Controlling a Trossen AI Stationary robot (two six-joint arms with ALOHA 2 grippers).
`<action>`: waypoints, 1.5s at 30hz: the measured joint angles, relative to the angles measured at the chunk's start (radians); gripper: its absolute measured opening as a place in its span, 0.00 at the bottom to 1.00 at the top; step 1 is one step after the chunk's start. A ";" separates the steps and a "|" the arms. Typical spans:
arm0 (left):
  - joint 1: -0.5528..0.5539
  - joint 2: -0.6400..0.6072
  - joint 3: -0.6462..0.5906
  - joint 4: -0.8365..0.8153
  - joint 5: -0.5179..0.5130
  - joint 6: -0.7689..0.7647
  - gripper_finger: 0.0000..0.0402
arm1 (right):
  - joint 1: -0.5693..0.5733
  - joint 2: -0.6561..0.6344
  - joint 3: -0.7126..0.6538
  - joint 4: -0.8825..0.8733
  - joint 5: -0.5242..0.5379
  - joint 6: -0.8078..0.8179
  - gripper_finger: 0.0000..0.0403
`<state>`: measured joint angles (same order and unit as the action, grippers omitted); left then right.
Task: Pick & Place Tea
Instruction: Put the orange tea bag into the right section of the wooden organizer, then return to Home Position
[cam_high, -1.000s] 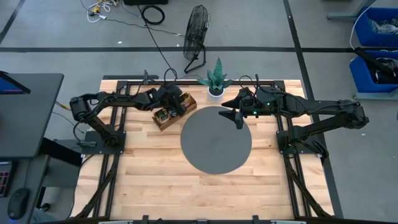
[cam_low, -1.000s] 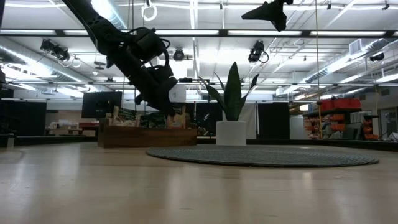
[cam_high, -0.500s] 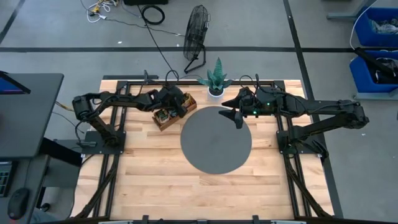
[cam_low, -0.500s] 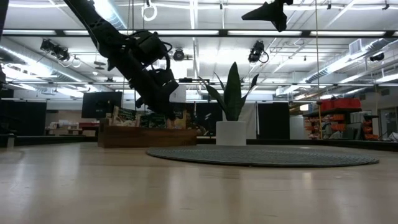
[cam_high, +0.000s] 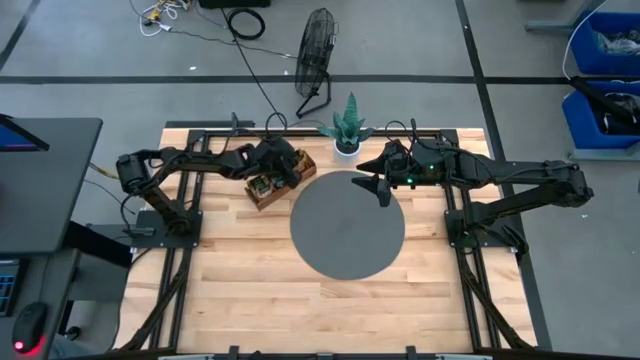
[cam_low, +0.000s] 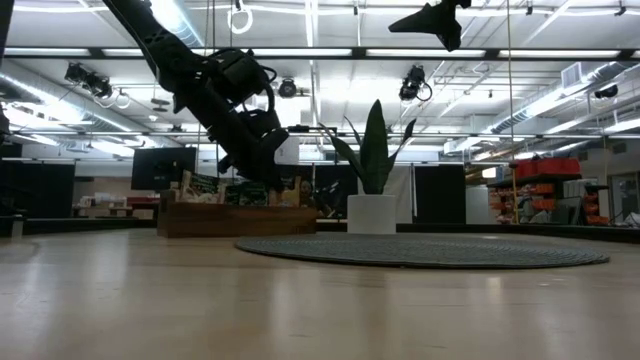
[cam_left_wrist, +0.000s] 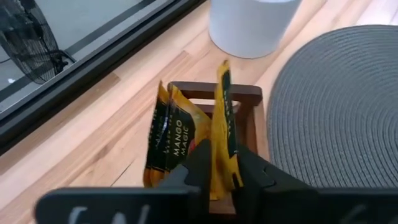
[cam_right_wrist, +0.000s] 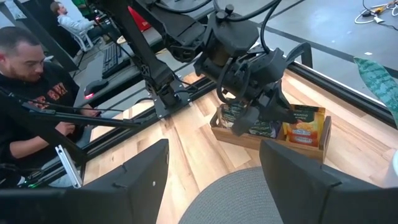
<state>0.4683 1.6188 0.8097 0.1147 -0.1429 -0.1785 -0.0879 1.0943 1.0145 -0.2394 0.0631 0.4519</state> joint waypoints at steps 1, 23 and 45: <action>0.001 0.000 0.000 0.000 -0.001 -0.005 0.14 | 0.000 0.000 0.000 0.000 0.000 0.000 0.64; 0.002 -0.176 0.018 0.004 -0.001 -0.023 0.53 | 0.000 -0.001 0.000 0.011 0.000 -0.029 0.64; -0.270 -0.590 0.017 0.007 0.240 -0.097 0.01 | -0.010 -0.097 -0.001 -0.160 -0.026 -0.191 0.01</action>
<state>0.1981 1.0291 0.8269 0.1219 0.0973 -0.2756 -0.0975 0.9973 1.0131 -0.3990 0.0369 0.2605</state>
